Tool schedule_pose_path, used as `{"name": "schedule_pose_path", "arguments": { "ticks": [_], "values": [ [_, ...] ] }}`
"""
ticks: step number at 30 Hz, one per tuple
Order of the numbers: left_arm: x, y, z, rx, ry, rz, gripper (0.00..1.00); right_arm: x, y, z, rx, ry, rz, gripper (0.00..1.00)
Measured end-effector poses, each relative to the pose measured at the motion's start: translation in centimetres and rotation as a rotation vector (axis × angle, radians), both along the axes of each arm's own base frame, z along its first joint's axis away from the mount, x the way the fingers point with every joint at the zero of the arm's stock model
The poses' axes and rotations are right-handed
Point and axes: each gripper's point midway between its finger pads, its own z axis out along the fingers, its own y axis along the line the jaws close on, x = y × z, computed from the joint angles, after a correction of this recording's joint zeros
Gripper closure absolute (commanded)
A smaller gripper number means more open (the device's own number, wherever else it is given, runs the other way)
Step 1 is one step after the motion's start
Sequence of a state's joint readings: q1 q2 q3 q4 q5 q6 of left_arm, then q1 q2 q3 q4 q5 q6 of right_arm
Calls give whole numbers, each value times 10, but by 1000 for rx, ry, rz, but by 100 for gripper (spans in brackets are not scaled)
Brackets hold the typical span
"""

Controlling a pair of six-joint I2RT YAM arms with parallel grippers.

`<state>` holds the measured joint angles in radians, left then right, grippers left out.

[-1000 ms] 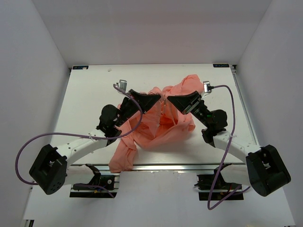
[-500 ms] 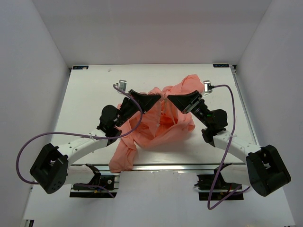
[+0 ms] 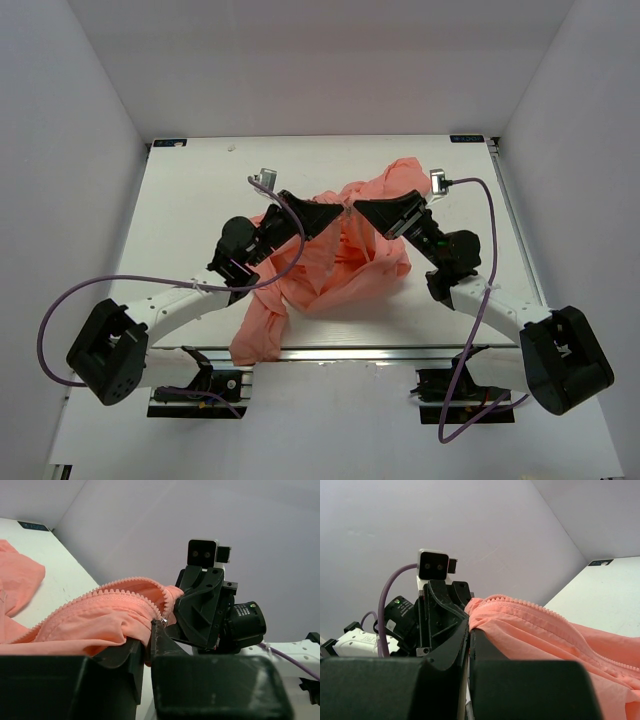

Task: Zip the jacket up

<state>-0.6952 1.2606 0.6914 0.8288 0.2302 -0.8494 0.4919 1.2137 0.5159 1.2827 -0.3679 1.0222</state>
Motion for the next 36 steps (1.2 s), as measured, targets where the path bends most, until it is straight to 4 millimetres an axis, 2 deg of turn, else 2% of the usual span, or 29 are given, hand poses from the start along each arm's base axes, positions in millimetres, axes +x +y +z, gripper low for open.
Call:
{"name": "schedule_pose_path", "arguments": {
  "ticks": [3, 5, 7, 22, 36],
  "values": [
    [1, -2, 0, 10, -2, -7, 85, 1, 1, 1, 2, 1, 3, 100],
    [1, -3, -1, 16, -4, -10, 96, 1, 1, 0, 3, 7, 5, 100],
    [0, -3, -1, 23, -13, -13, 100, 1, 1, 0, 4, 12, 7, 100],
    [-9, -15, -1, 170, -85, -109, 100, 1, 0, 1, -14, -14, 10, 100],
    [-13, -27, -10, 203, -72, -195, 100, -3, -5, 7, -44, -90, -7, 100]
  ]
}}
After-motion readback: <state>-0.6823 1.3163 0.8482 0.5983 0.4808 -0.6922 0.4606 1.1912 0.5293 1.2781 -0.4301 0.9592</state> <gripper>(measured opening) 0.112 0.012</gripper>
